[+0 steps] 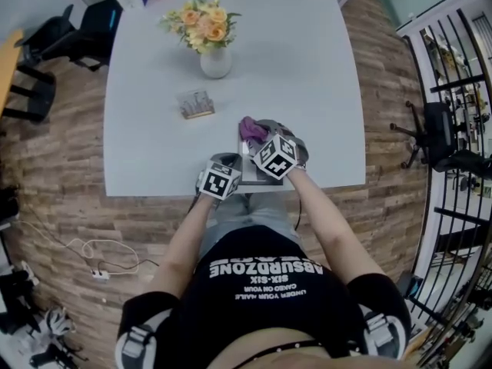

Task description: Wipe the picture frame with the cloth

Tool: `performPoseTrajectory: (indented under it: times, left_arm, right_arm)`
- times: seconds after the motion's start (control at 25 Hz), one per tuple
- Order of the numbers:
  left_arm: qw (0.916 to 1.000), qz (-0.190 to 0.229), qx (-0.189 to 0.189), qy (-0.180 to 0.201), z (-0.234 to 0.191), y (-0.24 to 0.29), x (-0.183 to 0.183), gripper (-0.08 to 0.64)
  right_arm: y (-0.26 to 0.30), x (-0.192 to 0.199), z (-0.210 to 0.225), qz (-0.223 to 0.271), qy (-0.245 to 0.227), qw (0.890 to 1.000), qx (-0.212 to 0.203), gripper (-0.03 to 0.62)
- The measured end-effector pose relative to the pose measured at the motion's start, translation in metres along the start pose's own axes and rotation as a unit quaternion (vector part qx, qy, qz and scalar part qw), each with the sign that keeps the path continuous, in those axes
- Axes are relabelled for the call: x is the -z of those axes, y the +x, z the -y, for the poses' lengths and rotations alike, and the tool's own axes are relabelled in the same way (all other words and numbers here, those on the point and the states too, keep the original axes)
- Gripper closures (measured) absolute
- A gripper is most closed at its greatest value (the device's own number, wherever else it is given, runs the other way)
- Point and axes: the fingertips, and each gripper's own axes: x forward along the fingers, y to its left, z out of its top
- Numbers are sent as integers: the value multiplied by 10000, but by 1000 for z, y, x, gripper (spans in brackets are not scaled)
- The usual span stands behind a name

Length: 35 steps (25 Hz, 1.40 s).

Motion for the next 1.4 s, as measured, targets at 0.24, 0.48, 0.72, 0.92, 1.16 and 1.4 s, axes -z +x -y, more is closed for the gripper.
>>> performPoseTrajectory:
  times: [0.24,0.48,0.72,0.92,1.16,1.4]
  left_arm:
    - [9999,51,102,-30,-4,-2,0,545]
    - [9999,133,10,-79,-7,-5,0,545]
    - [9998,189,-58,-44,-8,-2,0,545]
    - [9998,178,-30,-98,-10,0,1,545]
    - [9997,132,56,-190,-10,-1,1,545]
    - [9988,60,252,-404,-12,3,4,545]
  right_arm:
    - [6,-4,-6,20,124,9997,-203,457]
    - [3,-2,-19,-17,38,9994,-334,459]
    - [3,5,-28,-3,88,9986,-517,459]
    - [-1,5,-31,-31,80,9977,-676,459]
    - [-6,8,-42,-78,47,9963,-856,459]
    - [-10,12,-54,-140,-89,9955,-928,459]
